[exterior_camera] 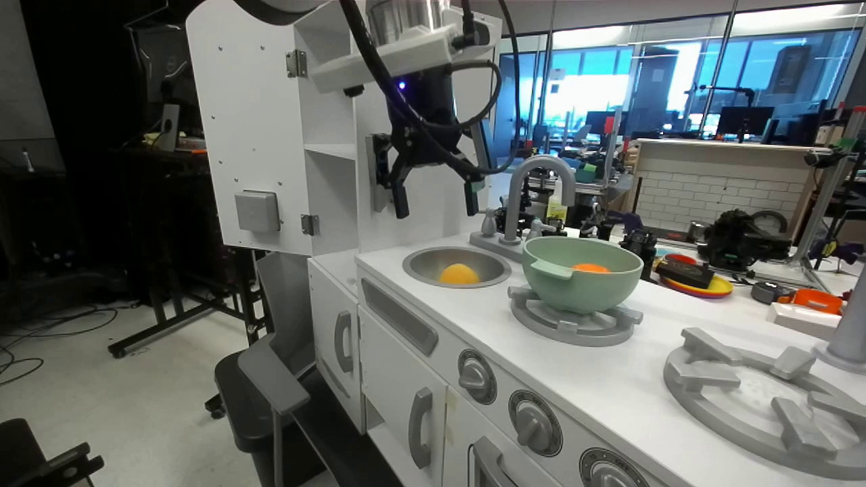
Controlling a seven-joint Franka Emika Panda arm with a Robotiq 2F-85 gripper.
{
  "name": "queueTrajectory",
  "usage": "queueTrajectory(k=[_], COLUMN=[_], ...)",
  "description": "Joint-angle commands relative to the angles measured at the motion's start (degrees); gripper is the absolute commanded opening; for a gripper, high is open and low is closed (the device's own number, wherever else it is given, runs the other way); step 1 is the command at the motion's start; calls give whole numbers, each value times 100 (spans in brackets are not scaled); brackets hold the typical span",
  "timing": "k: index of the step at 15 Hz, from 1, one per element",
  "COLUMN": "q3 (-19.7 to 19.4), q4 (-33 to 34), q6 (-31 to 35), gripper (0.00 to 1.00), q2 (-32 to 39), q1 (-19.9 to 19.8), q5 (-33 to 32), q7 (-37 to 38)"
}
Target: Open the upper cupboard then move the objects from the sink and the green plate then put them on the second shelf of the cupboard
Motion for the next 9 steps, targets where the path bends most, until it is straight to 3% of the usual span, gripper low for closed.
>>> queueTrajectory(k=[1, 9], q3=[20, 42], q4=[780, 2320], q6=[48, -129], gripper=[100, 100], q2=[665, 1901], q1=[-22, -69], q5=[290, 404], q7=[-287, -720])
